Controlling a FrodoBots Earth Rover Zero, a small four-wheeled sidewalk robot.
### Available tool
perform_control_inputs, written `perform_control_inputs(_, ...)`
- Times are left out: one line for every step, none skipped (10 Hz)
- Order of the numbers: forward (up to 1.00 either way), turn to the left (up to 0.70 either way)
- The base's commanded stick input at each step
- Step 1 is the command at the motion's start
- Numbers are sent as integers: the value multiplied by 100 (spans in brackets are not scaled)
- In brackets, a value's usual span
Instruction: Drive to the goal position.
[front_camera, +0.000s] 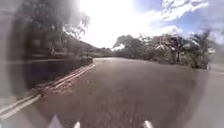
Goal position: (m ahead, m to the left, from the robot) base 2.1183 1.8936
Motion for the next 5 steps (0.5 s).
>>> perform_control_inputs(50,0)
perform_control_inputs(50,0)
perform_control_inputs(50,0)
perform_control_inputs(50,0)
perform_control_inputs(50,0)
